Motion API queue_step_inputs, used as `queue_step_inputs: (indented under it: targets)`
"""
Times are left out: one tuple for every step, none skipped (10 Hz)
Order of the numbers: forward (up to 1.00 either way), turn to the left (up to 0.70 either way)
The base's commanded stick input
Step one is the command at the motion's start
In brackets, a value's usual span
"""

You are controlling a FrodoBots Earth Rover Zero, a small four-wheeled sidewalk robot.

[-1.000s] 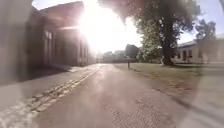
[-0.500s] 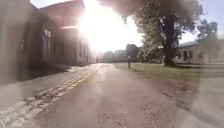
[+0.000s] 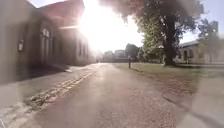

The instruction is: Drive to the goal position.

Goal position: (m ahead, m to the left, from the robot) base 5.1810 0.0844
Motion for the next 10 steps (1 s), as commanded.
queue_step_inputs:
  targets:
    - [0.60,0.00]
    - [0.60,0.00]
    - [0.60,0.00]
    - [0.60,0.00]
    - [0.60,0.00]
    - [0.60,0.00]
    - [0.60,0.00]
    - [0.60,0.00]
    - [0.60,0.00]
    - [0.60,0.00]
